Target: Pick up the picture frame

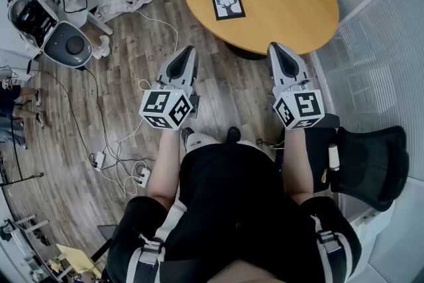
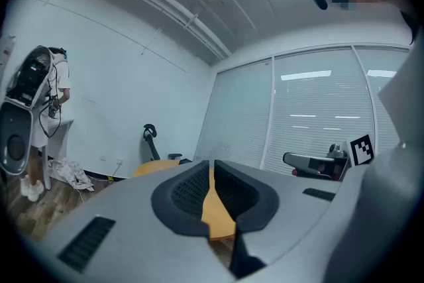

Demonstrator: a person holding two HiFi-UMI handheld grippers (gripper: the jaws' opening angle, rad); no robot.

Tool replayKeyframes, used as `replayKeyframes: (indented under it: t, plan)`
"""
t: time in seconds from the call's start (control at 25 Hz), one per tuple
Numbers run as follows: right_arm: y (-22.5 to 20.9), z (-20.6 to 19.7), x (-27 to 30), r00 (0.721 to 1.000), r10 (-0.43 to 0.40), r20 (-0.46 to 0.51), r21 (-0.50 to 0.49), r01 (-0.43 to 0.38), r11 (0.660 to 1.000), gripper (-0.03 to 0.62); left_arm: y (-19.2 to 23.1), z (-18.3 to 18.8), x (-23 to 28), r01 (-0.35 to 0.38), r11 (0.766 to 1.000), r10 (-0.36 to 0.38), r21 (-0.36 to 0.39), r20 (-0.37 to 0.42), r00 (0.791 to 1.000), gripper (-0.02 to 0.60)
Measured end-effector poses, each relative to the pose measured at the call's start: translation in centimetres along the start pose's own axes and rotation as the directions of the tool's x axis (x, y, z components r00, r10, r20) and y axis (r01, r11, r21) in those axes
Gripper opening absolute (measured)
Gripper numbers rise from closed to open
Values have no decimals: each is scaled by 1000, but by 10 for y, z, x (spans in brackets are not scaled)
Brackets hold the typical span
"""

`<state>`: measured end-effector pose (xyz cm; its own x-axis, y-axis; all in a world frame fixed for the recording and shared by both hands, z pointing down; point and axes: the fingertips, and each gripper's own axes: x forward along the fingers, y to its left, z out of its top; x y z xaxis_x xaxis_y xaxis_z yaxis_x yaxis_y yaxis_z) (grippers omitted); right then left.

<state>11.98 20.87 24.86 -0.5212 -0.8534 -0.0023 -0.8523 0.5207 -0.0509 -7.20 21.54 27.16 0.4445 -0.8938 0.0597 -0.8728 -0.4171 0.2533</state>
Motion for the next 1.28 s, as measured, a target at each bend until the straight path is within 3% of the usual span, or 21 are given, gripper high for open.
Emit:
replayKeyframes:
  t: [0.44, 0.56, 0.76, 1.28]
  plan:
    - [-3, -2, -20, 1000, 2, 27, -17, -1, 1000, 15, -27, -9, -1, 8, 1000, -8, 10, -17, 1000, 41]
    - [-7, -5, -26, 999, 12, 36, 18, -13, 1000, 17, -31, -13, -1, -6, 1000, 6, 11, -21, 1000, 41]
    - [-14, -23, -23, 1000, 18, -5, 39, -17, 999, 17, -32, -32, 1, -15, 1000, 16, 10, -53, 998, 41]
    - [-24, -61, 43, 995, 15, -98, 88, -6, 996, 17, 22, -49, 49, -27, 1000, 29, 13, -120, 992, 41]
